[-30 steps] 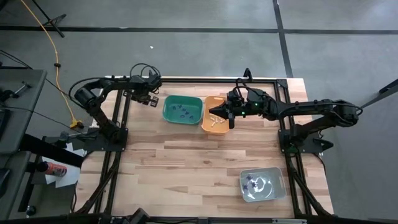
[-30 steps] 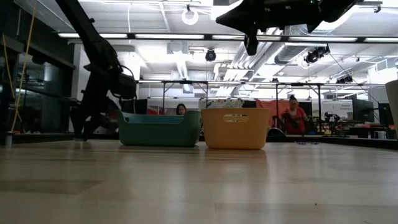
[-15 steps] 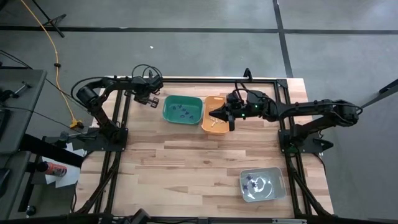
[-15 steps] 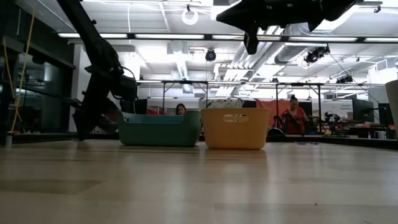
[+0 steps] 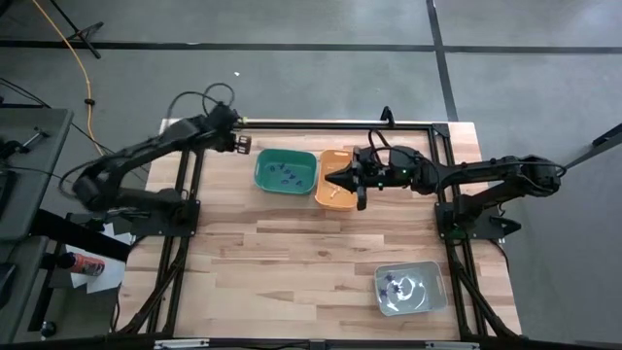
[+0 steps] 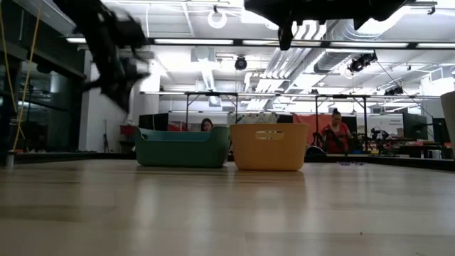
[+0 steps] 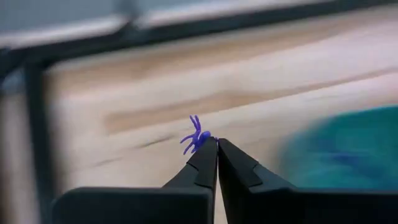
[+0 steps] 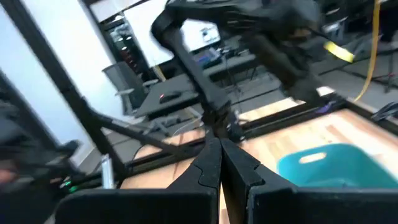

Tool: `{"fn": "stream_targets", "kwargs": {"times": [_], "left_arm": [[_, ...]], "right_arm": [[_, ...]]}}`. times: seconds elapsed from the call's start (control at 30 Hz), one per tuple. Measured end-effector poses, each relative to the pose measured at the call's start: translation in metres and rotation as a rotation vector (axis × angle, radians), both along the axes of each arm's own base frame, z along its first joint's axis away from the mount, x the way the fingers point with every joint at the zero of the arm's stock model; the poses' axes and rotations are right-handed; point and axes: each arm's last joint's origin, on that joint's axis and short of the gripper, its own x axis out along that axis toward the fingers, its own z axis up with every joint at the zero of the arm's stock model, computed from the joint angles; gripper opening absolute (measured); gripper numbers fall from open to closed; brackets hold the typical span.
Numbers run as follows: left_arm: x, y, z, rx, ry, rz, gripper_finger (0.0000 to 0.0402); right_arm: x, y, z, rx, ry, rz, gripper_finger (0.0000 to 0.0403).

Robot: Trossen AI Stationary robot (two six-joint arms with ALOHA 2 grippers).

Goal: Sort Halloween decoration
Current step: Put the violet spider toy into the gray bin

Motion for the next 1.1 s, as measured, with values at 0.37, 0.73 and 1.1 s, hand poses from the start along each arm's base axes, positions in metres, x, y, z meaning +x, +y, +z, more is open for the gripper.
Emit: {"fn": "stream_targets", "kwargs": {"times": [0.37, 0.73, 1.1], "left_arm": [[-0.003, -0.089, 0.122, 0.431, -0.922, -0.632, 0.0], [0.023, -0.137, 0.133, 0.506, -1.043, -1.023, 0.0], [0.038, -0.14, 0.129, 0.497, -1.048, -1.049, 0.0]], "right_arm": [[-0.001, -0.005, 0.013, 0.042, -0.132, -0.025, 0.0], [-0.004, -0.003, 0.026, 0.083, -0.267, 0.026, 0.0], [-0.004, -0.002, 0.027, 0.056, -0.274, 0.049, 0.0]]}}
